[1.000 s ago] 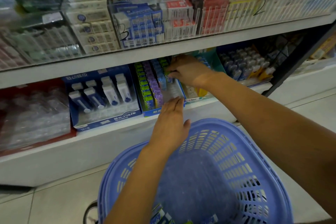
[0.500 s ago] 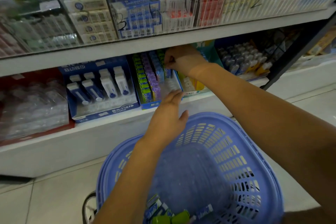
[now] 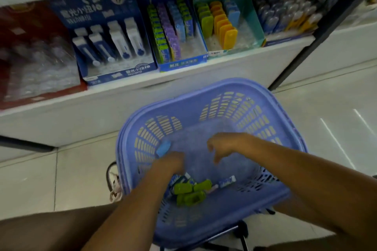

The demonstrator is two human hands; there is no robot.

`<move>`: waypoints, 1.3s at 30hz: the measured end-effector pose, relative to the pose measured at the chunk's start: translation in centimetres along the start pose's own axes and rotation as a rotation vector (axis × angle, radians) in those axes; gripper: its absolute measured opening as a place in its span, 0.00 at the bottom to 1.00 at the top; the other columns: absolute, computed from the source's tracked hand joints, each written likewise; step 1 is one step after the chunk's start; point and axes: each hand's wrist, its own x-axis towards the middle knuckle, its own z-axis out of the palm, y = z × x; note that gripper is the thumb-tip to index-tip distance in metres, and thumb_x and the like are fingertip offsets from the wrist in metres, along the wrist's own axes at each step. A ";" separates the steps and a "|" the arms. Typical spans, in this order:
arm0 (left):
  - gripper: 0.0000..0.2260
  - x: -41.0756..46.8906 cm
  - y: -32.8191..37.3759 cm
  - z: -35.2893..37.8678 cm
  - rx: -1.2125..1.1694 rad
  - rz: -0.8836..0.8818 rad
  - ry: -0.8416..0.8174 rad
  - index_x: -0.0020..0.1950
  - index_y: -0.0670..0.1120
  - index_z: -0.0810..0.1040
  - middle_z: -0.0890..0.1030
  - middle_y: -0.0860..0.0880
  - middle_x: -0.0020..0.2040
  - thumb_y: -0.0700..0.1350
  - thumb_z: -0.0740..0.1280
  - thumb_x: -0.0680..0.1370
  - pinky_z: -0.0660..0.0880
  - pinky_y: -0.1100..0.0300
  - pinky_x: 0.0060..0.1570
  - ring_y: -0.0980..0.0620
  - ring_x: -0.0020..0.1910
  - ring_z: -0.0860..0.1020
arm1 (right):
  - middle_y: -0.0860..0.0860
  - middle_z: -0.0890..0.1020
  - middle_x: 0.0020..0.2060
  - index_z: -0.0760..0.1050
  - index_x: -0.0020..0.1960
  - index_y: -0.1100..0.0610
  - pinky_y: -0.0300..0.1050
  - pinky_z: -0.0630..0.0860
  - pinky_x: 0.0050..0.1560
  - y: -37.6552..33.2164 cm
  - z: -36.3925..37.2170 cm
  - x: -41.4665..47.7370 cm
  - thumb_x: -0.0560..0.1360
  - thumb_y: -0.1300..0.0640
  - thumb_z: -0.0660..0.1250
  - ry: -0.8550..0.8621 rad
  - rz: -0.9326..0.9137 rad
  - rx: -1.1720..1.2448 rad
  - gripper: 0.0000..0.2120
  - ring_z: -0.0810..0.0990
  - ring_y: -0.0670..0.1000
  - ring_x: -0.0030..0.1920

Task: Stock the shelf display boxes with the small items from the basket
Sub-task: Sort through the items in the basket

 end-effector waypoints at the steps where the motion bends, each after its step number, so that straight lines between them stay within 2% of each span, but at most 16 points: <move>1: 0.18 0.4 -0.6 1.2 0.033 -0.038 -0.034 0.65 0.38 0.72 0.74 0.39 0.65 0.42 0.67 0.76 0.70 0.54 0.59 0.42 0.62 0.74 | 0.62 0.79 0.50 0.73 0.62 0.66 0.45 0.70 0.43 -0.5 1.6 1.1 0.73 0.48 0.70 -0.030 -0.016 -0.002 0.26 0.79 0.58 0.48; 3: 0.19 1.0 -1.1 2.5 0.069 -0.109 -0.052 0.67 0.38 0.71 0.72 0.39 0.68 0.43 0.67 0.77 0.67 0.53 0.64 0.42 0.65 0.71 | 0.60 0.77 0.59 0.70 0.66 0.63 0.43 0.71 0.44 -1.8 4.0 2.9 0.70 0.45 0.72 -0.053 -0.034 0.022 0.32 0.78 0.59 0.56; 5: 0.20 1.5 -0.9 3.0 0.056 -0.158 -0.058 0.70 0.39 0.68 0.68 0.41 0.71 0.44 0.63 0.80 0.64 0.56 0.67 0.43 0.69 0.68 | 0.58 0.74 0.64 0.69 0.68 0.61 0.46 0.73 0.57 -3.2 5.8 4.5 0.70 0.46 0.73 -0.077 -0.075 0.002 0.33 0.75 0.57 0.61; 8: 0.14 1.8 -0.3 3.3 -0.007 -0.096 0.004 0.62 0.39 0.76 0.77 0.42 0.62 0.43 0.64 0.78 0.72 0.55 0.55 0.44 0.62 0.76 | 0.58 0.72 0.66 0.66 0.71 0.59 0.51 0.69 0.66 -4.5 7.2 6.4 0.69 0.49 0.75 -0.088 -0.144 -0.039 0.36 0.73 0.58 0.63; 11: 0.15 1.6 0.1 4.2 0.033 0.008 -0.131 0.57 0.42 0.79 0.81 0.42 0.57 0.47 0.71 0.73 0.75 0.54 0.52 0.44 0.56 0.79 | 0.58 0.74 0.64 0.70 0.67 0.60 0.50 0.72 0.63 -4.4 7.8 7.3 0.72 0.52 0.72 -0.131 -0.114 -0.142 0.27 0.75 0.55 0.59; 14: 0.19 1.8 0.3 5.4 0.068 0.088 -0.125 0.60 0.41 0.77 0.80 0.41 0.58 0.47 0.72 0.71 0.74 0.54 0.53 0.43 0.55 0.79 | 0.60 0.79 0.58 0.77 0.49 0.65 0.50 0.74 0.59 -3.6 8.2 7.5 0.73 0.58 0.70 -0.197 -0.067 -0.148 0.10 0.74 0.51 0.47; 17: 0.23 2.1 0.7 6.0 0.050 0.124 -0.109 0.61 0.42 0.76 0.79 0.41 0.58 0.47 0.75 0.69 0.74 0.56 0.48 0.43 0.54 0.79 | 0.61 0.81 0.42 0.78 0.41 0.63 0.42 0.75 0.42 -2.4 8.1 7.6 0.70 0.61 0.72 -0.201 -0.090 -0.130 0.05 0.73 0.52 0.41; 20: 0.22 2.0 1.0 5.9 0.026 0.089 -0.116 0.56 0.41 0.78 0.81 0.41 0.55 0.49 0.77 0.67 0.75 0.55 0.47 0.43 0.52 0.80 | 0.61 0.80 0.52 0.78 0.55 0.65 0.42 0.67 0.44 -1.6 8.2 7.6 0.72 0.58 0.71 -0.159 -0.088 -0.068 0.15 0.72 0.52 0.44; 24: 0.17 1.9 0.8 5.2 -0.033 0.041 -0.138 0.52 0.40 0.81 0.82 0.40 0.52 0.50 0.74 0.69 0.73 0.57 0.42 0.45 0.46 0.80 | 0.62 0.79 0.56 0.77 0.58 0.65 0.50 0.74 0.52 -1.2 9.3 7.7 0.73 0.57 0.70 -0.097 -0.021 0.022 0.16 0.77 0.54 0.48; 28: 0.18 1.7 -0.2 3.8 -0.275 -0.082 -0.081 0.57 0.41 0.79 0.81 0.40 0.55 0.51 0.72 0.72 0.77 0.54 0.47 0.44 0.47 0.80 | 0.58 0.77 0.39 0.78 0.55 0.64 0.46 0.70 0.50 -1.0 9.4 7.8 0.75 0.60 0.66 0.007 0.016 0.145 0.11 0.73 0.51 0.47; 30: 0.20 1.5 -0.4 2.8 -0.446 -0.135 0.067 0.56 0.39 0.78 0.80 0.38 0.57 0.54 0.68 0.74 0.75 0.54 0.51 0.42 0.53 0.80 | 0.54 0.69 0.31 0.75 0.40 0.62 0.45 0.65 0.46 -0.8 9.0 7.7 0.75 0.62 0.65 0.048 0.019 0.161 0.06 0.70 0.51 0.46; 32: 0.16 1.0 -0.3 2.1 -0.636 -0.202 0.164 0.44 0.39 0.77 0.79 0.35 0.49 0.53 0.68 0.75 0.76 0.52 0.49 0.42 0.48 0.80 | 0.59 0.76 0.39 0.72 0.36 0.59 0.47 0.69 0.47 -0.7 8.6 7.5 0.74 0.61 0.68 0.049 0.009 0.180 0.09 0.75 0.54 0.48; 33: 0.13 0.7 -0.1 2.0 -0.801 -0.235 0.185 0.41 0.38 0.75 0.78 0.35 0.44 0.49 0.69 0.75 0.77 0.51 0.46 0.42 0.42 0.80 | 0.61 0.79 0.47 0.75 0.41 0.60 0.48 0.71 0.50 -0.8 8.5 7.3 0.72 0.59 0.71 0.047 -0.028 0.170 0.06 0.77 0.57 0.52; 35: 0.08 0.1 0.3 2.0 -1.150 -0.291 0.210 0.43 0.38 0.73 0.76 0.37 0.39 0.40 0.70 0.74 0.78 0.52 0.37 0.44 0.32 0.77 | 0.59 0.80 0.57 0.78 0.56 0.64 0.47 0.72 0.56 -1.2 8.6 7.4 0.70 0.55 0.74 0.001 -0.078 0.134 0.18 0.78 0.57 0.58; 37: 0.09 -0.5 0.4 1.9 -1.308 -0.303 0.264 0.40 0.40 0.70 0.75 0.40 0.35 0.37 0.70 0.74 0.77 0.58 0.27 0.47 0.28 0.76 | 0.59 0.78 0.59 0.76 0.61 0.64 0.45 0.71 0.59 -1.8 8.8 7.4 0.71 0.55 0.73 -0.040 -0.120 0.075 0.22 0.77 0.55 0.56; 39: 0.10 -1.2 0.6 1.6 -1.391 -0.277 0.301 0.38 0.41 0.69 0.75 0.42 0.33 0.37 0.68 0.75 0.75 0.62 0.23 0.50 0.25 0.75 | 0.58 0.79 0.53 0.76 0.55 0.63 0.46 0.72 0.60 -2.1 9.1 8.1 0.74 0.58 0.70 -0.048 -0.109 0.044 0.13 0.75 0.52 0.52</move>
